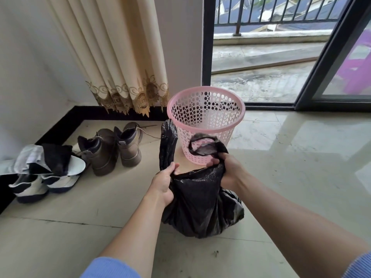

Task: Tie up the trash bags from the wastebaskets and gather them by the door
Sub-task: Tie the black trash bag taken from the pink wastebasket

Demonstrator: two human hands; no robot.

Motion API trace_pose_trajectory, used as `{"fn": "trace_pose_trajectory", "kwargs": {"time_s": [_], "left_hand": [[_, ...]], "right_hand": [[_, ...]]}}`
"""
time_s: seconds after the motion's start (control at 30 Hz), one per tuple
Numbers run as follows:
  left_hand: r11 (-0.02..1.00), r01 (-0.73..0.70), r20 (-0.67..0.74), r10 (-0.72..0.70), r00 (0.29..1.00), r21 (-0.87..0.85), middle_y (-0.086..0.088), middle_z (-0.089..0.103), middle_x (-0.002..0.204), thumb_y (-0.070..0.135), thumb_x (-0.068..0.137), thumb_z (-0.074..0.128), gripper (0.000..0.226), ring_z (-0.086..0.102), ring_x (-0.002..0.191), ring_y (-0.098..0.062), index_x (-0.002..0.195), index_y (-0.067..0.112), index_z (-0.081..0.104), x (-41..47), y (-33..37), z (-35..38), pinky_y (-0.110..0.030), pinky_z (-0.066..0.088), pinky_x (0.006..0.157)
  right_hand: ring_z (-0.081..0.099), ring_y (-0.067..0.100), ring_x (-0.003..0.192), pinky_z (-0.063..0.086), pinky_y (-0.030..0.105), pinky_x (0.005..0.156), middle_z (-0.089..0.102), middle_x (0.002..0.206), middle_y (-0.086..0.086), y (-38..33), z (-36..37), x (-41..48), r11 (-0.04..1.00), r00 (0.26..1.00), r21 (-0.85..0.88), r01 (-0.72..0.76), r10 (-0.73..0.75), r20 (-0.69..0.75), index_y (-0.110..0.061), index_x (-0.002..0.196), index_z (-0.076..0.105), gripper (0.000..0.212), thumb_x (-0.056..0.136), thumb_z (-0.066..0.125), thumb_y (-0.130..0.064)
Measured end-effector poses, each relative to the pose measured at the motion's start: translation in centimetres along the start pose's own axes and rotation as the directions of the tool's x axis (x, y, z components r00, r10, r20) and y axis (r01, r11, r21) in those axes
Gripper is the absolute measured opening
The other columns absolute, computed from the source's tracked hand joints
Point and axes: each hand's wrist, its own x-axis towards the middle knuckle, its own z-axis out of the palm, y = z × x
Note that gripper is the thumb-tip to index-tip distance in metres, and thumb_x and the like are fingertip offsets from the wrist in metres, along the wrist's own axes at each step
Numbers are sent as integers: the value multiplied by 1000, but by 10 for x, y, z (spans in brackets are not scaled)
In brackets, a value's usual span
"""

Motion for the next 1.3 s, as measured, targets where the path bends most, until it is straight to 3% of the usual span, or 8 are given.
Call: {"fn": "trace_pose_trajectory", "kwargs": {"time_s": [0.23, 0.53, 0.7, 0.8, 1.0, 1.1, 1.23, 1.3], "left_hand": [[918, -194, 266, 102, 959, 347, 0, 55, 59, 33, 96, 55, 39, 49, 58, -15, 60, 18, 53, -14, 0, 22, -27, 41, 66], [369, -336, 354, 19, 935, 867, -2, 55, 56, 8, 95, 50, 31, 51, 54, -16, 64, 13, 51, -18, -9, 29, -25, 44, 61], [99, -216, 197, 177, 964, 971, -13, 69, 79, 29, 91, 52, 25, 64, 80, -32, 70, 15, 53, -4, -6, 14, -36, 49, 79], [-71, -240, 250, 185, 950, 968, -14, 70, 100, 35, 87, 54, 18, 63, 96, -36, 86, 18, 58, -1, -6, 9, -41, 52, 85], [-175, -505, 526, 103, 844, 845, 7, 66, 121, 40, 88, 58, 27, 58, 116, -21, 115, 34, 58, -3, -21, 14, -42, 48, 96], [-21, -483, 482, 103, 870, 876, 4, 67, 121, 25, 89, 64, 31, 58, 115, -17, 119, 26, 60, -1, -22, 12, -36, 45, 102], [691, -153, 186, 27, 982, 706, -12, 68, 86, 0, 83, 66, 12, 64, 75, -21, 91, 10, 67, -6, -13, 9, -30, 53, 78], [876, 37, 171, -135, 976, 480, -20, 67, 88, -7, 82, 57, 16, 64, 75, -28, 87, 4, 66, -8, -6, 5, -34, 54, 78]], "right_hand": [[31, 14, 50, 28, 24, 48, 40, 56, 4, 5, -26, 10, 904, 902, -410, -123, -70, -425, -11, 73, 40, 32, 97, 22, -4], [36, 12, 45, 31, 16, 38, 43, 55, 5, 10, -30, 2, 460, 978, -886, -53, -154, -139, -9, 61, 46, 36, 96, 39, -1], [45, 14, 52, 47, 27, 55, 55, 73, 10, 4, -21, -2, 606, 985, -791, -81, 172, 31, -4, 87, 59, 8, 85, 52, -4], [50, 15, 64, 45, 30, 75, 63, 82, 7, -9, -24, -4, 667, 902, -735, -122, 383, 197, -8, 107, 64, 39, 77, 72, -32], [42, 10, 41, 41, 23, 47, 57, 60, 0, -5, -16, 2, 778, 995, -622, -87, 101, -13, -16, 68, 66, 42, 73, 74, -57], [35, 4, 32, 34, 18, 46, 49, 49, -5, -5, -17, 3, 892, 986, -434, -127, 161, 42, -14, 73, 56, 29, 93, 57, -35], [33, 2, 32, 26, 15, 47, 49, 58, -8, -12, -21, 1, 940, 968, -316, -126, 186, 168, -15, 80, 58, 24, 98, 45, -24], [33, 3, 33, 25, 16, 44, 49, 65, -5, -12, -21, 2, 918, 976, -386, -88, 157, 150, -13, 82, 56, 24, 99, 40, -20]]}}
